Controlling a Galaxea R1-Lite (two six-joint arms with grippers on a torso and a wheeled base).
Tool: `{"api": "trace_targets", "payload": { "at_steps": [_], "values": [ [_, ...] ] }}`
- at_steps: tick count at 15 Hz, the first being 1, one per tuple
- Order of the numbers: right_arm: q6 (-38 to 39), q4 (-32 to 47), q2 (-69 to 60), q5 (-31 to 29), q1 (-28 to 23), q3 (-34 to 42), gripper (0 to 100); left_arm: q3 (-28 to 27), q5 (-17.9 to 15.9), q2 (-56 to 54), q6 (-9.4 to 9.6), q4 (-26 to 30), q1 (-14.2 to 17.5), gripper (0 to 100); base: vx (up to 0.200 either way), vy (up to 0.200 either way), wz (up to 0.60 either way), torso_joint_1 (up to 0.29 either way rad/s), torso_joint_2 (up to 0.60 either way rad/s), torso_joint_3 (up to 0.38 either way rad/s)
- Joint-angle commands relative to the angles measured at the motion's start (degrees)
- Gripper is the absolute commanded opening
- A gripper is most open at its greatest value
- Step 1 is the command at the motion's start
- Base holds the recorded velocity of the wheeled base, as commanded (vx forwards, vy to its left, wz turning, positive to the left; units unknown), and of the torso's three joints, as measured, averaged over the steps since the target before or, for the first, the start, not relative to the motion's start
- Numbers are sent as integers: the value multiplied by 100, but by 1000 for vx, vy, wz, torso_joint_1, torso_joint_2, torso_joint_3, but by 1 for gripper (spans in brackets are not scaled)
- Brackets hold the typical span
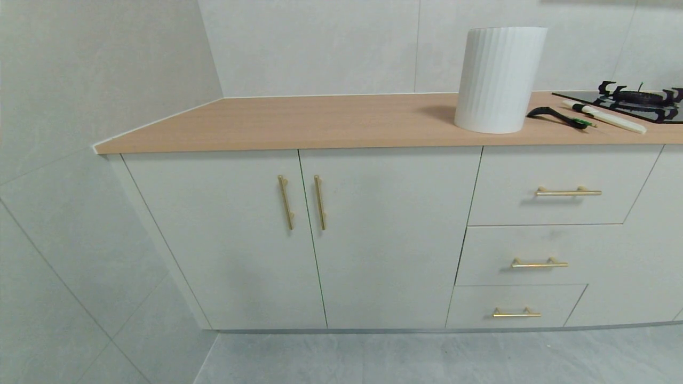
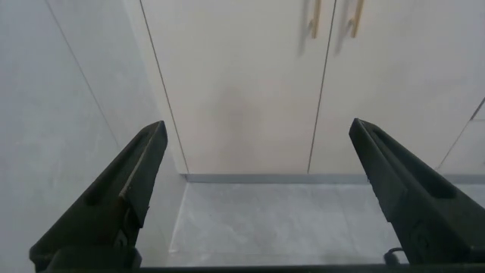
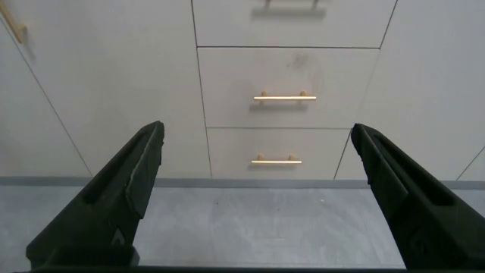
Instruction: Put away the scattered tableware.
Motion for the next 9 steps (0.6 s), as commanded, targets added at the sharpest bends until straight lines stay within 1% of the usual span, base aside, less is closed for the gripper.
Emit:
{"api": "trace_targets", "payload": {
  "at_steps": [1, 9],
  "values": [
    [-4, 14, 11, 0, 1, 0, 100, 2, 0, -2, -73, -9, 2, 100, 0, 0, 0, 0, 0, 0],
    [-31, 14, 11, 35, 1, 0, 100, -6, -9, -2, -82, -9, 2, 100, 0, 0, 0, 0, 0, 0]
  ]
}}
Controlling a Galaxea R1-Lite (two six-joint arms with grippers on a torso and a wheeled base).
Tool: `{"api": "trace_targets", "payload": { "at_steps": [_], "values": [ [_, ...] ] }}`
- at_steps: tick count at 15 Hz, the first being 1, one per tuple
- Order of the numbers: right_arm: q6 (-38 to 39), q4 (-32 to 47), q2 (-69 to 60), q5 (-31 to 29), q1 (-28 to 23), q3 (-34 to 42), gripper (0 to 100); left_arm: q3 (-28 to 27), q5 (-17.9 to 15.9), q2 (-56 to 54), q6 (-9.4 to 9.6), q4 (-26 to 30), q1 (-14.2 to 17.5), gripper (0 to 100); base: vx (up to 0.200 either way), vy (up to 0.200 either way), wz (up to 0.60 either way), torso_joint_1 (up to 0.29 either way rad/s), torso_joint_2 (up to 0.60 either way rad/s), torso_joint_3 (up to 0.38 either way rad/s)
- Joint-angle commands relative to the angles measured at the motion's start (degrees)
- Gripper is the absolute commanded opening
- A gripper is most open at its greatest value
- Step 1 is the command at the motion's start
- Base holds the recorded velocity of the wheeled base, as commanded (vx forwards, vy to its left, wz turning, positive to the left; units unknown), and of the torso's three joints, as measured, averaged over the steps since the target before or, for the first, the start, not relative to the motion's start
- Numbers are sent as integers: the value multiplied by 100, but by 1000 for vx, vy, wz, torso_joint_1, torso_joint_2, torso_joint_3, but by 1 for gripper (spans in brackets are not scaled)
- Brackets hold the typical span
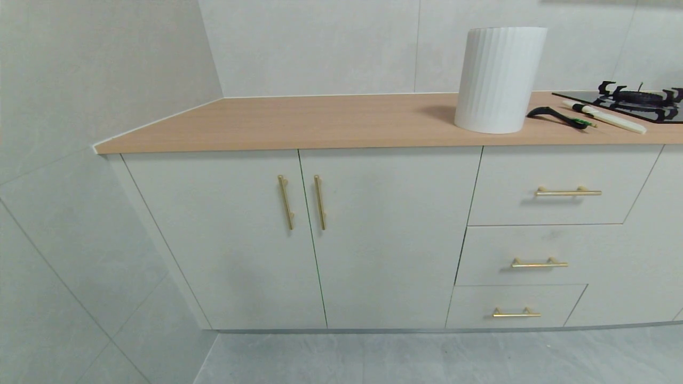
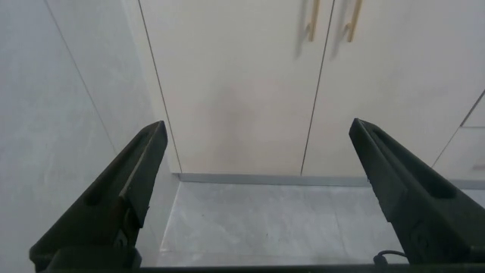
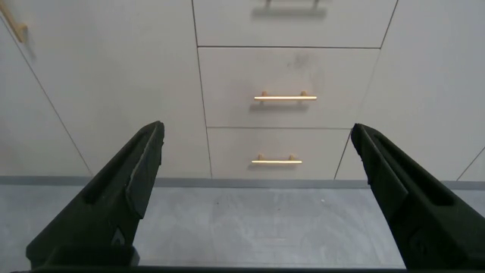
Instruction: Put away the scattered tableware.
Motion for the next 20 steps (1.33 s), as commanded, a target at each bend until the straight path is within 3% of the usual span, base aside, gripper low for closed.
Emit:
{"api": "trace_targets", "payload": {
  "at_steps": [1, 14, 20],
  "values": [
    [3, 3, 11, 11, 1, 0, 100, -4, 2, 7, 1, -4, 4, 100, 0, 0, 0, 0, 0, 0],
    [11, 3, 11, 2, 1, 0, 100, -4, 2, 7, 10, -4, 4, 100, 0, -185, 0, 3, 2, 1],
    [11, 3, 11, 2, 1, 0, 100, 5, 2, 7, 10, -4, 4, 100, 0, 0, 0, 0, 0, 0]
  ]
}}
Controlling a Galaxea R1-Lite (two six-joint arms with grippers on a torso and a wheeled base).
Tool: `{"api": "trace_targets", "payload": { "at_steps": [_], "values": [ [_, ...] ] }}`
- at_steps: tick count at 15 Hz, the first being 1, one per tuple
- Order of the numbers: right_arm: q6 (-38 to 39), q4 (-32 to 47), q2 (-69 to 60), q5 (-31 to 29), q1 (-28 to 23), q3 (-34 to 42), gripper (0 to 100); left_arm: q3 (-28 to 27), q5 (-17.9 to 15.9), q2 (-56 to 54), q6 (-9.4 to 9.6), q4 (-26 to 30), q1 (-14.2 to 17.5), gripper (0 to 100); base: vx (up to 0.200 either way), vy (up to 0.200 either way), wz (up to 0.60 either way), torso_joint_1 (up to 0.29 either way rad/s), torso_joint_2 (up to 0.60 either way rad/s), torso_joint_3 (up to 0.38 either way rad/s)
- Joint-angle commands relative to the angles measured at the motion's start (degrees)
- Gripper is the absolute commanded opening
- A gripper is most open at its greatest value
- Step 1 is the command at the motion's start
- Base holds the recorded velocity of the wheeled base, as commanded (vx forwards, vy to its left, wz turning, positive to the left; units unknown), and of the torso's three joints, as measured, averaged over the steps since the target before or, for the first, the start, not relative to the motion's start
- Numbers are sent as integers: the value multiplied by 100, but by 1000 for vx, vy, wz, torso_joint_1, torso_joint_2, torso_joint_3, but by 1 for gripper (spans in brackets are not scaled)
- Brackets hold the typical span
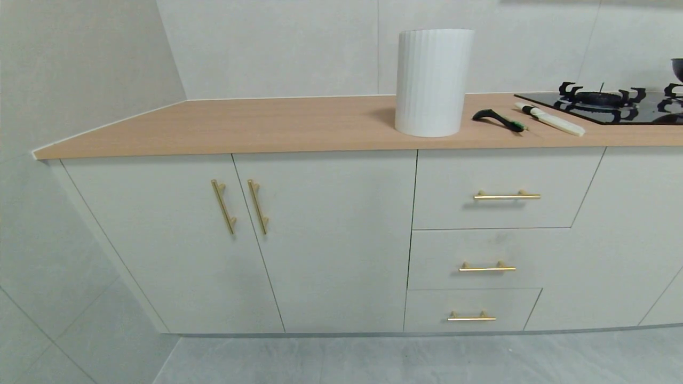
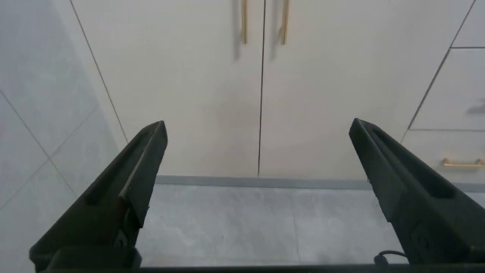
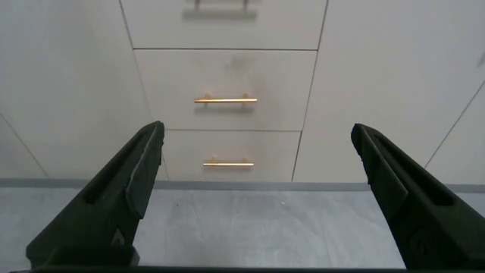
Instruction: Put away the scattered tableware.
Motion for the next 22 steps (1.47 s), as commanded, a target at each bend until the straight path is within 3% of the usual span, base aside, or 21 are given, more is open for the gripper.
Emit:
{"api": "trace_targets", "payload": {
  "at_steps": [1, 6, 12, 22],
  "values": [
    [-3, 0, 7, 7, 1, 0, 100, 5, 4, 7, 0, 1, 2, 100, 0, 0, 0, 0, 0, 0],
    [-3, 0, 7, -1, 1, 0, 100, 5, 4, 7, 9, 1, 2, 100, 0, 0, 0, 0, 0, 0],
    [-3, 0, 7, -1, 1, 0, 100, 5, 4, 7, 18, 1, 2, 100, 200, 0, 0, 2, 3, 3],
    [-3, 0, 7, -10, 1, 0, 100, 5, 4, -2, -9, 1, 2, 100, 0, 0, 0, 0, 0, 0]
  ]
}}
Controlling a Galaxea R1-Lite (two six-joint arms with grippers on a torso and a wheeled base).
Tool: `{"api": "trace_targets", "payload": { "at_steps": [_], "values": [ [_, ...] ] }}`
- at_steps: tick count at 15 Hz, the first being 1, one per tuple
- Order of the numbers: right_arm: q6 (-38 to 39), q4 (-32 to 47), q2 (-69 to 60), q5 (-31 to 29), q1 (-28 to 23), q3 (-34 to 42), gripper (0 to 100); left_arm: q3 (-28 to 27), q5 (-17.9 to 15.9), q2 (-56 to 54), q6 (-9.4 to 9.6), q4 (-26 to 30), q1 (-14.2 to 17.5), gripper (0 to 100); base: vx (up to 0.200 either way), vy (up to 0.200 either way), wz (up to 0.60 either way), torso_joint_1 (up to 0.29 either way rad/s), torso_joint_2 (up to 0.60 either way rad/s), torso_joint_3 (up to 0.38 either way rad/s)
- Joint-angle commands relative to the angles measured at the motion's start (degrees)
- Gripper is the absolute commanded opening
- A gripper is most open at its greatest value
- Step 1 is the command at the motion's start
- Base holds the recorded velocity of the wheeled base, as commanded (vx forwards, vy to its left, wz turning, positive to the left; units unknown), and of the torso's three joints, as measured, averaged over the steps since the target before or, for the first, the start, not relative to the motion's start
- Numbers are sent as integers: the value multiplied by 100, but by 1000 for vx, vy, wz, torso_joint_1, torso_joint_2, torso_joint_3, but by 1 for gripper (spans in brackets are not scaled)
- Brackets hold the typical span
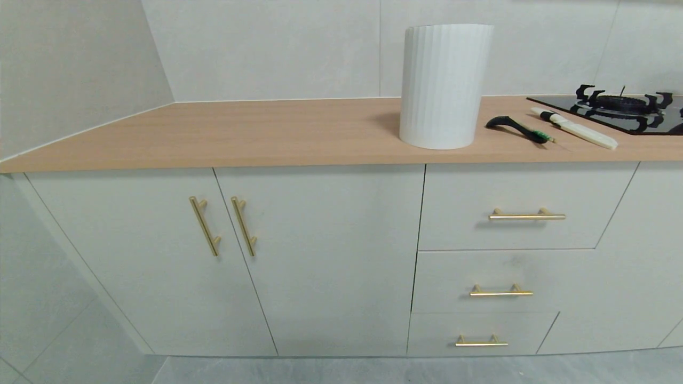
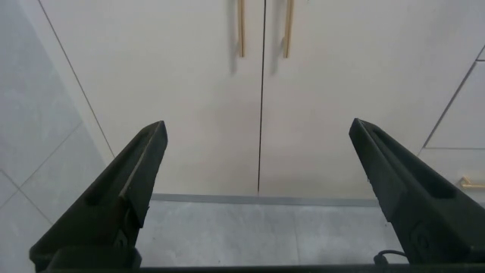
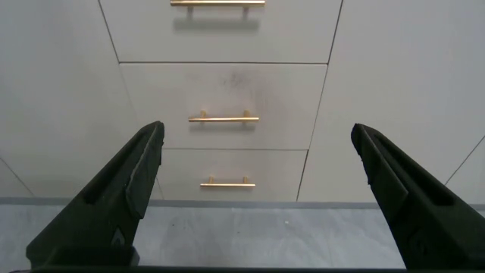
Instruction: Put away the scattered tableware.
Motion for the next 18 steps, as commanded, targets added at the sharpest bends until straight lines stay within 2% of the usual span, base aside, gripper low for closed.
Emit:
{"api": "trace_targets", "payload": {
  "at_steps": [1, 2, 4, 8, 13, 16, 18],
  "values": [
    [-20, -9, 7, 9, 1, 0, 100, 0, 2, -2, -4, -1, 2, 100, 0, 0, 0, 0, 0, 0],
    [-28, -9, 7, -8, 1, -9, 100, 0, 2, -2, -4, -1, 2, 100, 0, 0, 0, 0, 0, 0],
    [103, -27, 104, 115, 19, -668, 100, 0, 2, -2, -4, -1, -7, 100, 0, 0, 0, 0, 0, 0],
    [103, 53, 1765, 669, 194, -993, 100, 0, 2, -2, -4, -1, 2, 100, 0, 0, 0, 0, 0, 0],
    [103, 0, 3954, 730, 467, -1626, 100, 0, 2, -2, -4, -1, 2, 100, 0, 0, 0, 0, 0, 0],
    [95, -624, 5729, 730, 651, -2057, 100, 0, 2, -2, -4, -1, 2, 100, 0, 0, 0, 0, 0, 0],
    [95, -1406, 6828, 721, 660, -2145, 100, 0, 2, -2, -4, -1, 2, 100, 0, 0, 0, 0, 0, 0]
  ]
}}
